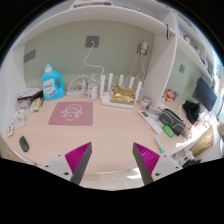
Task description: Arrange mouse
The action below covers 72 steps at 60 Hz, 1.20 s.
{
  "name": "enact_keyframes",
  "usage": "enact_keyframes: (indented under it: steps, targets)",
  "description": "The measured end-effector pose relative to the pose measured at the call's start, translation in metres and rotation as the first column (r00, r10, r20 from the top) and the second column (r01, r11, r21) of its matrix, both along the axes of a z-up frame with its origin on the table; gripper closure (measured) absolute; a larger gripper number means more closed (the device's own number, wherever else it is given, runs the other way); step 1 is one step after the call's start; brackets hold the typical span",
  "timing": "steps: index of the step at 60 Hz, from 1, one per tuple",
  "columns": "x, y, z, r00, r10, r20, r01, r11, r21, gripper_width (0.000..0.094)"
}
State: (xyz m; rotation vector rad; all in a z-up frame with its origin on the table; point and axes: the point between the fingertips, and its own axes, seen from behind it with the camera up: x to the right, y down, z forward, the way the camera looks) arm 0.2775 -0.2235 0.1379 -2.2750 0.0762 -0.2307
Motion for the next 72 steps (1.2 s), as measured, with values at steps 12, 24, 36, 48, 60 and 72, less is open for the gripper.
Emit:
enact_keyframes:
  steps: [12,24,36,48,60,72]
  targets:
    - [-0.014,-0.023,-0.013,1.0,-0.016,0.021,0.017,1.0,-0.014,0.0089]
    - [-0.095,-0.06,-0.055,1.0,0.026,-0.004,-0.026,0.998,-0.058,0.0088]
    - [-0.249,-0.073,-0.102,0.98,0.184,-0.069,-0.19,0.977,-0.092,0.0087]
    - [-0.371,-0.044,-0.127,0.944,0.307,-0.116,-0.316,0.947,-0.061,0.0088]
    - [-0.423,0.004,-0.147,0.931,0.353,-0.088,-0.358,0.933,-0.047,0.0088]
    - [-0.436,0.048,-0.153,0.93,0.361,-0.064,-0.363,0.931,-0.025,0.0088]
